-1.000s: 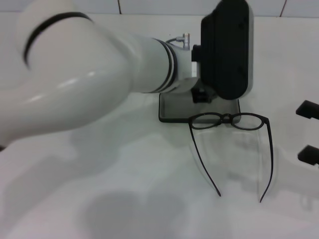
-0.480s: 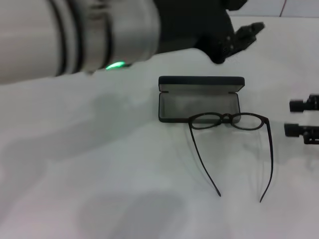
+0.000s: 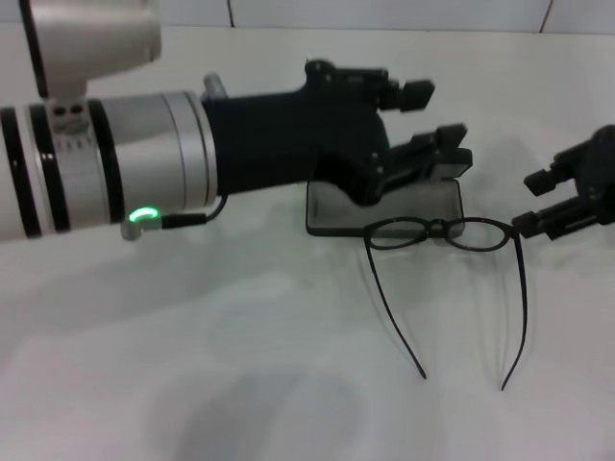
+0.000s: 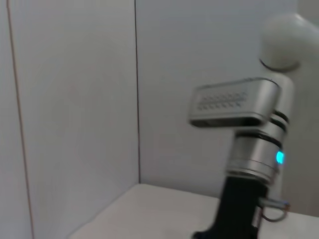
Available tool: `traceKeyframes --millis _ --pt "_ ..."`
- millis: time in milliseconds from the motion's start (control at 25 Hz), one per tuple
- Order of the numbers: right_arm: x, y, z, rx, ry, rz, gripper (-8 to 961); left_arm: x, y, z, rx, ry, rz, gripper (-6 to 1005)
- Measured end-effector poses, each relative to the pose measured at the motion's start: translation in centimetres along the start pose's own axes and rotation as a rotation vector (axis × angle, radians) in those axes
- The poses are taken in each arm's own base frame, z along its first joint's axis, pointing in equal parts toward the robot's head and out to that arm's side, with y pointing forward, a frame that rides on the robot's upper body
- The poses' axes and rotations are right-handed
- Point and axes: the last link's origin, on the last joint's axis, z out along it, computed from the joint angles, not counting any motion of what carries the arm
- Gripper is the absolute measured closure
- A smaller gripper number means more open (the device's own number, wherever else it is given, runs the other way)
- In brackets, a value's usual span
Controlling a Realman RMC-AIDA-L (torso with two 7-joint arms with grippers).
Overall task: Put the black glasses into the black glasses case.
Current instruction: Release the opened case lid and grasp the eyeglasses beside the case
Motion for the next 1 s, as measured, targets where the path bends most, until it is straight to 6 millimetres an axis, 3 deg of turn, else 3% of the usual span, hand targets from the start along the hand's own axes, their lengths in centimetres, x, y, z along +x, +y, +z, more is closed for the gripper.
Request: traceKeyframes --millis 440,1000 --pt "-4.7 -0.3 4.3 -0.013 0.19 -0.111 339 -2.1 -0.3 0.0 -0.01 -0.016 -0.052 590" --pt "-5.1 -0.7 8.7 0.032 0.271 -0.183 342 -2.4 0.0 -0.1 -0.02 -0.011 -0.062 602"
